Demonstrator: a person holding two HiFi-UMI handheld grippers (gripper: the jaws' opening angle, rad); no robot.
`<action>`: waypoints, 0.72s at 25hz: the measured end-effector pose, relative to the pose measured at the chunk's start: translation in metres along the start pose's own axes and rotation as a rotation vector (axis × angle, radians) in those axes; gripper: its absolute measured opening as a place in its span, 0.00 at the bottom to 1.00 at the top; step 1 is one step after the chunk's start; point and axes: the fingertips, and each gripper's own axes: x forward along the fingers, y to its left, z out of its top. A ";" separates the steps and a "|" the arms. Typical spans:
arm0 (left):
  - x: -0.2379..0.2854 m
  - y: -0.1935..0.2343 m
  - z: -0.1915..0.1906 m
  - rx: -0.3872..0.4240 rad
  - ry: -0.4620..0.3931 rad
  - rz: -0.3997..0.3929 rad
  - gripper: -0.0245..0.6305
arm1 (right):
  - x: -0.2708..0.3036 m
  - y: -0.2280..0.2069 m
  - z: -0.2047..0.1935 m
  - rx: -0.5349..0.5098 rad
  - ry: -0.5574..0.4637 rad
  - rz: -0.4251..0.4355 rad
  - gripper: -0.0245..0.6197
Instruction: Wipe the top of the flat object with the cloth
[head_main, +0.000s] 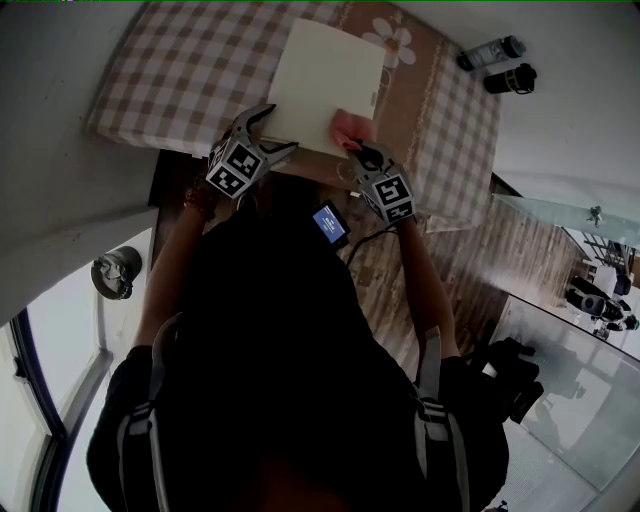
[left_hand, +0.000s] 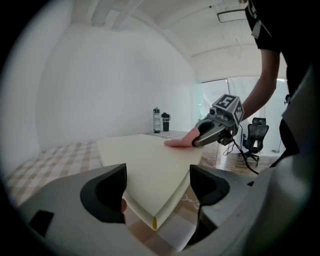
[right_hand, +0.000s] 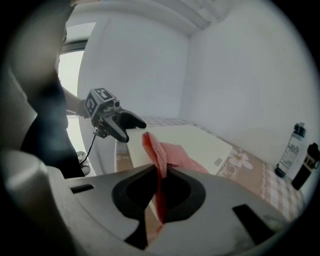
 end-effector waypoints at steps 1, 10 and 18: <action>-0.001 0.001 0.002 -0.007 -0.003 -0.003 0.66 | -0.002 0.002 0.001 0.011 -0.013 -0.004 0.07; -0.015 0.004 0.024 -0.168 -0.062 -0.089 0.64 | -0.023 0.042 0.015 0.171 -0.148 0.076 0.07; -0.060 0.053 0.098 -0.095 -0.300 0.191 0.30 | -0.037 -0.006 0.129 0.119 -0.442 -0.271 0.07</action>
